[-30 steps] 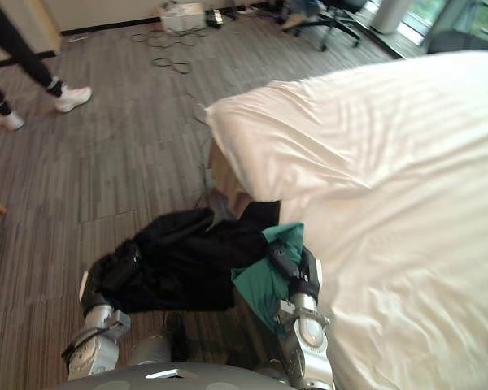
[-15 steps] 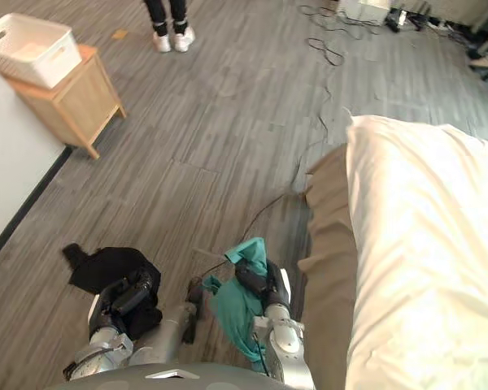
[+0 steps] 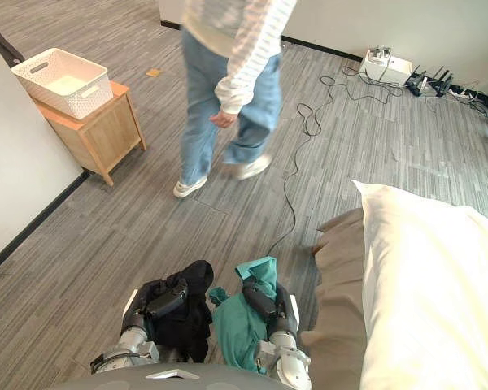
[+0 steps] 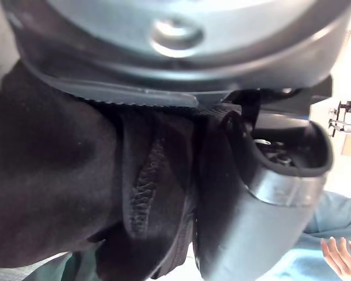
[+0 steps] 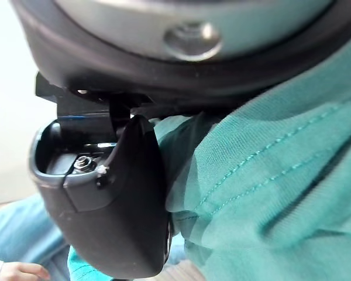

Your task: Tidy up the quilt and then pick up the clothes from the bed and put them into the laundry hamper

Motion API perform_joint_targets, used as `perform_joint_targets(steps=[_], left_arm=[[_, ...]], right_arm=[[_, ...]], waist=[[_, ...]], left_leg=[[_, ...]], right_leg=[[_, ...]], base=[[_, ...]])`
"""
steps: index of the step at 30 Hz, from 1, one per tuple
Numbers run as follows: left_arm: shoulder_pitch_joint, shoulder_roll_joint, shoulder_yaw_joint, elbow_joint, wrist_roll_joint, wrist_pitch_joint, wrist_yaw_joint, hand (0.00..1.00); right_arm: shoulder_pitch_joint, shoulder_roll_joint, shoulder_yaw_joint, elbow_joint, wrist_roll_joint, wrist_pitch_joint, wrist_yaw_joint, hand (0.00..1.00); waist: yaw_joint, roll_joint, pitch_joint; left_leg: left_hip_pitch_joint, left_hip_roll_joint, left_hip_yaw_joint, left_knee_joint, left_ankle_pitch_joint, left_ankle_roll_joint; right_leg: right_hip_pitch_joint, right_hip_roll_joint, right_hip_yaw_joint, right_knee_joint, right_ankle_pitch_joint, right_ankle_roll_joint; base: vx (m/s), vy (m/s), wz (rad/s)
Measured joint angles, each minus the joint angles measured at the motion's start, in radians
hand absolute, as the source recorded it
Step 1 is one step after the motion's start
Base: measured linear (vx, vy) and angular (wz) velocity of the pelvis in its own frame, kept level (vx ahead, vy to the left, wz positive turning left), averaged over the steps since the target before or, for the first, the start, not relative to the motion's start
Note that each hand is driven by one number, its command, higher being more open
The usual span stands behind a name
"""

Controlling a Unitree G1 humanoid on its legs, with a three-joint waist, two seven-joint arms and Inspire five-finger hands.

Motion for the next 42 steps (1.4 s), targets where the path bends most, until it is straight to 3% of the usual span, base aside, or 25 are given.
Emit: perform_joint_targets(steps=[2, 3, 7, 10, 13, 14, 16, 18, 21, 22, 23, 24, 25, 27, 28, 29, 30, 32, 34, 36, 38, 39, 40, 41, 42], left_arm=[[-0.008, 0.005, 0.000, 0.021, -0.001, -0.001, 0.003, 0.00], [-0.027, 0.012, -0.001, 0.065, -0.002, -0.001, 0.009, 0.00], [-0.148, 0.031, -0.026, 0.244, -0.017, 0.003, 0.040, 0.00], [-0.206, 0.038, -0.033, 0.328, -0.053, 0.005, 0.077, 0.00], [-0.225, 0.024, -0.032, 0.333, -0.106, 0.007, 0.099, 0.00], [-0.232, 0.019, -0.033, 0.323, -0.130, 0.009, 0.101, 0.00], [-0.235, 0.019, -0.031, 0.287, -0.153, 0.008, 0.101, 0.00], [-0.235, 0.020, -0.029, 0.274, -0.171, 0.002, 0.100, 0.00], [-0.248, 0.016, -0.021, 0.254, -0.171, 0.002, 0.090, 0.00], [-0.245, 0.017, -0.019, 0.255, -0.170, -0.002, 0.088, 0.00], [-0.268, 0.019, -0.001, 0.264, -0.171, -0.001, 0.079, 0.00], [-0.282, 0.009, 0.006, 0.272, -0.170, 0.001, 0.078, 0.00], [-0.299, 0.001, 0.040, 0.281, -0.171, 0.001, 0.085, 0.00], [-0.302, 0.011, 0.062, 0.277, -0.171, -0.001, 0.099, 0.00], [-0.299, 0.026, 0.061, 0.280, -0.171, -0.001, 0.098, 0.00], [-0.294, 0.033, 0.058, 0.288, -0.171, -0.001, 0.099, 0.00], [-0.311, 0.053, 0.047, 0.326, -0.171, 0.004, 0.100, 0.00], [-0.316, 0.065, 0.038, 0.359, -0.171, 0.027, 0.115, 0.00], [-0.306, 0.066, 0.021, 0.359, -0.171, 0.027, 0.124, 0.00], [-0.303, 0.066, -0.006, 0.359, -0.171, 0.027, 0.127, 0.00], [-0.325, 0.065, -0.032, 0.359, -0.170, 0.027, 0.132, 0.00], [-0.334, 0.066, -0.039, 0.359, -0.170, 0.027, 0.132, 0.00], [-0.337, 0.067, -0.043, 0.359, -0.169, 0.026, 0.132, 0.00], [-0.332, 0.068, -0.043, 0.360, -0.167, 0.026, 0.133, 0.00], [-0.321, 0.070, -0.044, 0.360, -0.165, 0.026, 0.135, 0.00]], right_arm=[[-0.020, -0.006, 0.003, 0.044, 0.000, -0.008, 0.001, 0.00], [-0.058, -0.011, -0.001, 0.116, 0.000, -0.012, -0.002, 0.00], [-0.203, -0.033, -0.016, 0.370, -0.001, -0.011, -0.029, 0.00], [-0.300, -0.045, -0.037, 0.505, -0.001, -0.005, -0.059, 0.00], [-0.372, -0.100, -0.017, 0.556, -0.006, 0.000, -0.083, 0.00], [-0.376, -0.121, -0.006, 0.556, -0.007, 0.002, -0.093, 0.00], [-0.378, -0.148, 0.004, 0.561, -0.007, 0.005, -0.104, 0.00], [-0.385, -0.161, 0.001, 0.565, -0.007, 0.009, -0.112, 0.00], [-0.395, -0.183, 0.001, 0.565, -0.007, 0.022, -0.115, 0.00], [-0.398, -0.183, 0.000, 0.566, -0.007, 0.024, -0.117, 0.00], [-0.419, -0.183, 0.000, 0.582, -0.007, 0.027, -0.121, 0.00], [-0.423, -0.180, -0.001, 0.590, -0.007, 0.030, -0.122, 0.00], [-0.436, -0.167, 0.000, 0.589, -0.009, 0.030, -0.119, 0.00], [-0.441, -0.132, 0.000, 0.589, -0.010, 0.030, -0.107, 0.00], [-0.429, -0.116, -0.006, 0.589, -0.011, 0.025, -0.102, 0.00], [-0.430, -0.106, -0.008, 0.595, -0.010, 0.020, -0.098, 0.00], [-0.431, -0.094, -0.008, 0.593, -0.009, 0.013, -0.099, 0.00], [-0.440, -0.094, -0.013, 0.582, -0.010, 0.002, -0.099, 0.00], [-0.433, -0.094, -0.033, 0.551, -0.010, -0.022, -0.100, 0.00], [-0.429, -0.095, -0.066, 0.499, -0.009, -0.036, -0.102, 0.00], [-0.436, -0.101, -0.095, 0.457, -0.009, -0.046, -0.105, 0.00], [-0.451, -0.103, -0.107, 0.455, -0.008, -0.045, -0.108, 0.00], [-0.458, -0.103, -0.114, 0.456, -0.008, -0.043, -0.109, 0.00], [-0.467, -0.100, -0.116, 0.460, -0.007, -0.040, -0.111, 0.00], [-0.474, -0.099, -0.113, 0.463, -0.007, -0.041, -0.111, 0.00]], waist=[[0.001, -0.002, 0.000], [-0.003, -0.018, -0.010], [-0.009, -0.013, -0.008], [-0.019, 0.023, 0.016], [-0.024, 0.096, 0.076], [-0.020, 0.116, 0.104], [0.009, 0.132, 0.120], [0.015, 0.129, 0.119], [0.029, 0.115, 0.122], [0.032, 0.110, 0.123], [0.043, 0.085, 0.125], [0.048, 0.073, 0.127], [0.058, 0.064, 0.132], [0.066, 0.046, 0.142], [0.065, 0.043, 0.134], [0.060, 0.035, 0.142], [0.052, 0.012, 0.146], [0.028, 0.019, 0.150], [-0.006, 0.038, 0.161], [-0.047, 0.057, 0.171], [-0.065, 0.068, 0.177], [-0.067, 0.070, 0.179], [-0.067, 0.070, 0.180], [-0.068, 0.063, 0.177], [-0.068, 0.055, 0.175]], left_leg=[[0.024, -0.006, 0.015, -0.051, 0.029, -0.001], [0.043, -0.014, 0.023, -0.102, 0.060, 0.000], [0.081, -0.028, 0.024, -0.257, 0.167, -0.007], [0.067, -0.018, 0.022, -0.259, 0.190, -0.021], [-0.052, 0.030, 0.006, -0.029, 0.100, -0.047], [-0.073, 0.046, 0.003, 0.032, 0.078, -0.053], [-0.130, 0.063, 0.029, 0.157, 0.066, -0.067], [-0.189, 0.057, 0.072, 0.207, 0.018, -0.065], [-0.269, 0.029, 0.097, 0.064, 0.026, -0.067], [-0.281, 0.025, 0.110, 0.043, 0.080, -0.056], [-0.274, -0.014, 0.158, 0.033, 0.101, 0.006], [-0.283, -0.023, 0.171, 0.044, 0.088, 0.019], [-0.304, -0.024, 0.178, 0.107, 0.056, 0.061], [-0.315, -0.013, 0.184, 0.258, 0.018, 0.073], [-0.277, -0.028, 0.147, 0.202, -0.022, 0.045], [-0.204, -0.039, 0.143, 0.151, -0.066, 0.084], [-0.132, -0.062, 0.147, 0.114, -0.091, 0.090], [-0.005, -0.064, 0.121, 0.019, -0.099, 0.088], [0.134, -0.061, 0.070, -0.096, -0.093, 0.093], [0.245, -0.046, 0.002, -0.176, -0.094, 0.089], [0.317, -0.027, -0.076, -0.228, -0.116, 0.051], [0.350, -0.007, -0.110, -0.242, -0.135, 0.018], [0.372, 0.006, -0.128, -0.251, -0.147, -0.001], [0.417, 0.028, -0.158, -0.262, -0.170, -0.038], [0.456, 0.042, -0.175, -0.259, -0.191, -0.067]], right_leg=[[0.000, -0.006, 0.014, -0.017, 0.001, 0.001], [0.002, -0.012, 0.020, -0.038, 0.004, 0.004], [0.019, -0.017, 0.016, -0.138, 0.019, 0.007], [0.035, -0.014, -0.003, -0.188, 0.023, 0.007], [0.062, 0.033, -0.035, -0.236, 0.015, -0.005], [0.073, 0.050, -0.043, -0.237, 0.000, -0.027], [0.089, 0.054, -0.034, -0.239, -0.019, -0.046], [0.087, 0.027, -0.030, -0.239, -0.030, -0.034], [0.088, -0.041, -0.030, -0.269, -0.065, 0.020], [0.093, -0.058, -0.029, -0.278, -0.073, 0.032], [0.095, -0.103, -0.025, -0.290, -0.075, 0.027], [0.087, -0.110, -0.021, -0.287, -0.066, 0.026], [0.074, -0.099, -0.020, -0.255, -0.019, 0.033], [0.090, -0.116, -0.013, -0.176, 0.047, 0.049], [0.062, -0.117, 0.021, -0.026, 0.066, 0.068], [0.012, -0.127, 0.049, 0.150, 0.089, 0.097], [-0.082, -0.139, 0.105, 0.380, 0.183, 0.101], [-0.244, -0.124, 0.045, 0.668, 0.153, 0.048], [-0.326, -0.096, -0.062, 0.745, 0.071, -0.042], [-0.405, -0.062, -0.148, 0.685, -0.020, -0.055], [-0.519, -0.053, -0.199, 0.429, -0.033, -0.053], [-0.561, -0.045, -0.200, 0.201, 0.016, -0.019], [-0.573, -0.043, -0.194, 0.078, 0.064, 0.000], [-0.602, -0.045, -0.166, -0.099, 0.156, 0.035], [-0.616, -0.049, -0.143, -0.154, 0.197, 0.038]], base=[[0.01, -0.011, -0.20], [0.02, -0.039, -0.15], [-0.02, -0.069, 0.03], [-0.10, -0.100, 0.03], [-0.14, -0.089, 0.12], [-0.13, -0.026, 0.27], [-0.08, 0.016, -0.01], [0.08, 0.099, -0.11], [0.27, 0.227, -0.02], [0.51, 0.319, 0.01], [0.31, 0.164, -0.02], [0.53, 0.169, -0.03], [0.52, 0.159, -0.13], [0.55, 0.218, -0.14], [0.34, 0.246, -0.21], [0.40, 0.247, -0.22], [0.47, 0.213, -0.19], [0.44, 0.142, 0.03], [0.50, 0.101, 0.52], [0.62, -0.011, 1.06], [0.66, -0.129, 1.20], [0.52, -0.153, 0.90], [0.67, -0.249, 1.08], [0.74, -0.328, 0.91], [0.94, -0.434, 0.99]])
